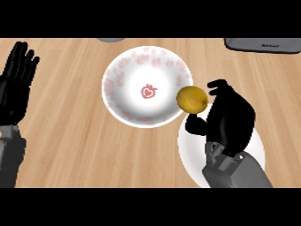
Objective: Pick the lemon from the plate and place it in the bowl
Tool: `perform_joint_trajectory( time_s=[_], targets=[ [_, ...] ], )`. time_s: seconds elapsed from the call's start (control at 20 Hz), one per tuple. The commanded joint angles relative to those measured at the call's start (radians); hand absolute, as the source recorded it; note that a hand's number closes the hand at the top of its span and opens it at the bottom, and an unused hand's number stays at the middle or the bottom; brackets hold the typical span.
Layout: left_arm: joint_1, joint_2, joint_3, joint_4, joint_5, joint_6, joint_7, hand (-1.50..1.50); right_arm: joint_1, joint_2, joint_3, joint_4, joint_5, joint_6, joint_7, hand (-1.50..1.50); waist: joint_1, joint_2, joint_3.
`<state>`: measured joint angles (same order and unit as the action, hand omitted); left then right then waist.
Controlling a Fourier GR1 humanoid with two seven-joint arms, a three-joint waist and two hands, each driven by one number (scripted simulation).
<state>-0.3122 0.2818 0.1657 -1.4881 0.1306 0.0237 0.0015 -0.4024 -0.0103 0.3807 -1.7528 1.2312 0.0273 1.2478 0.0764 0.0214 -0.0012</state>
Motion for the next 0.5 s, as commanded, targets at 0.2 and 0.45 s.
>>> perform_joint_trajectory(
  time_s=[0.2, 0.45],
  targets=[
    [-0.027, 0.005, 0.003, 0.023, -0.001, -0.002, 0.003, 0.0, -0.135, 0.01, -0.073, 0.145, -0.082, -0.35, 0.188, -1.5, 0.009, 0.0, 0.003],
    [-0.002, 0.014, 0.013, 0.019, -0.003, -0.004, -0.001, 0.0, -0.177, 0.01, -0.117, 0.183, 0.068, -0.516, 0.118, -1.5, -0.002, -0.009, 0.002]
  ],
)
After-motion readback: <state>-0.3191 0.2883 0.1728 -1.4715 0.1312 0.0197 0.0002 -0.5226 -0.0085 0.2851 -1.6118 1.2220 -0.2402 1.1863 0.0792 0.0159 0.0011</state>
